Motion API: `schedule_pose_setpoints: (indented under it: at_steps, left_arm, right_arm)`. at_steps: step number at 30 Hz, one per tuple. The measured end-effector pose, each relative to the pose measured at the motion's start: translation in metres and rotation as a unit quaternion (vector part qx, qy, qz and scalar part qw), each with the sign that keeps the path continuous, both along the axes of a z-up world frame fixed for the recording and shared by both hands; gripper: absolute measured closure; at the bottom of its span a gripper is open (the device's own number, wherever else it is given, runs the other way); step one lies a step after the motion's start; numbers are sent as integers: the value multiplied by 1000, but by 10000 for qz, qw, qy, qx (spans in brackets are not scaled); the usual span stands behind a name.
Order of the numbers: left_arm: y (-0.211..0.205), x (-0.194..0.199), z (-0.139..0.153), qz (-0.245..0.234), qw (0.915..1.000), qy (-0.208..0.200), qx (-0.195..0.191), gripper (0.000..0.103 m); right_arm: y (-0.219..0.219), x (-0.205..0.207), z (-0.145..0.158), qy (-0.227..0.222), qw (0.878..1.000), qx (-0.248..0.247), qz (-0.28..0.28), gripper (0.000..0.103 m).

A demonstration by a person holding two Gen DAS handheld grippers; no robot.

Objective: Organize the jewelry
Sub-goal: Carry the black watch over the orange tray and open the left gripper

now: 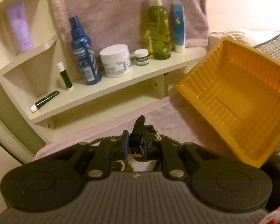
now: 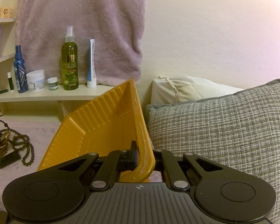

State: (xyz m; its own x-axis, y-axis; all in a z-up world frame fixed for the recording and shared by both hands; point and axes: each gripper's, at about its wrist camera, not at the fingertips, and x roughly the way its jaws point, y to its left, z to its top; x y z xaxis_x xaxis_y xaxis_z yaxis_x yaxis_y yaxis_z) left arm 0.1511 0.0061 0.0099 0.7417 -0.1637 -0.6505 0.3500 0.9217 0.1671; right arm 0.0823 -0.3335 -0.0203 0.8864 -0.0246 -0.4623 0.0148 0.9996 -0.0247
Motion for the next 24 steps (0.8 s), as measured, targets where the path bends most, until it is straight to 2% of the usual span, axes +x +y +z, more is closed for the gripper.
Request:
schedule_pose_setpoints:
  at_steps: [7, 17, 24]
  left_arm:
    - [-30, -3, 9, -296, 9994, -35, -157, 90]
    - [-94, -3, 16, -876, 9948, 84, -513, 90]
    - [-130, -3, 5, -1198, 9900, 327, -669, 90]
  right_arm:
    - [-1, 1, 0, 7, 10000, 76, -8, 97]
    - [-2, 0, -2, 41, 9997, 260, -27, 97]
    - [-3, 2, -5, 118, 9992, 377, -20, 97]
